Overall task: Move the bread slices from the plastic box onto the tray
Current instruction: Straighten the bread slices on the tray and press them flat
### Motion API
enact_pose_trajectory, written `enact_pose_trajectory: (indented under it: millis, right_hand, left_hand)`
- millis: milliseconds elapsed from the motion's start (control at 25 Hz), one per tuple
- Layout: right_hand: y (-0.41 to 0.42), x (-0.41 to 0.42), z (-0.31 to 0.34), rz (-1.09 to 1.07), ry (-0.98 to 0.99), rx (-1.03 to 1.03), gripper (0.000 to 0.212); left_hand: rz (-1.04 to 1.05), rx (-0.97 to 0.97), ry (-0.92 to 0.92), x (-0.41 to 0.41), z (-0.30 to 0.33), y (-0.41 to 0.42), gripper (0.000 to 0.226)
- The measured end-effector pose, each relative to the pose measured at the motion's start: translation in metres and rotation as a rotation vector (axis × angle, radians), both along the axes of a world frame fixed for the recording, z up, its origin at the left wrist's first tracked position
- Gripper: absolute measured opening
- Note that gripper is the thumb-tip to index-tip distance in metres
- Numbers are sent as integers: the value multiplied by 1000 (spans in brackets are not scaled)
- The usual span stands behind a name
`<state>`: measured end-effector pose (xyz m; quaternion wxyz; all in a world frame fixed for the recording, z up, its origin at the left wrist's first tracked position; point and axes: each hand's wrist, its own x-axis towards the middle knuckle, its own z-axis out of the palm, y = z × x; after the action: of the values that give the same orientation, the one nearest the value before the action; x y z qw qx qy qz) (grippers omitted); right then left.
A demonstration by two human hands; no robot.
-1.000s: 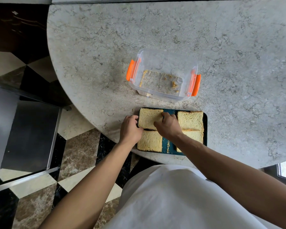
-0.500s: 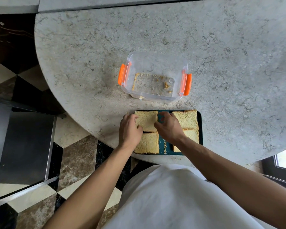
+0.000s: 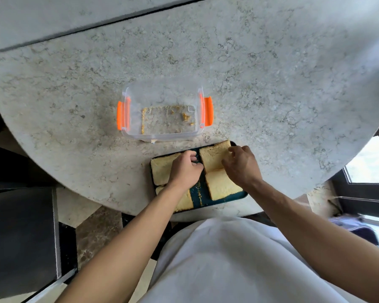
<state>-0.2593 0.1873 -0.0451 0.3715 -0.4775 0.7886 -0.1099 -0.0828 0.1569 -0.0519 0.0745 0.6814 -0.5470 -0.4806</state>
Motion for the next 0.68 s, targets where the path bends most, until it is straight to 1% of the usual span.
enact_pose_trajectory:
  millis: [80, 280, 520, 680]
  right_hand:
    - [4, -3, -2, 1, 17, 17, 50]
    - [5, -5, -3, -38, 12, 40, 47]
    - [6, -13, -4, -53, -7, 38, 48]
    - [4, -14, -5, -55, -17, 35, 50]
  left_hand:
    - [11, 31, -2, -8, -3, -4, 48]
    - [20, 64, 2, -21, -6, -8, 46]
    - [93, 102, 56, -34, -4, -10, 49]
    - [140, 130, 92, -33, -5, -10, 46]
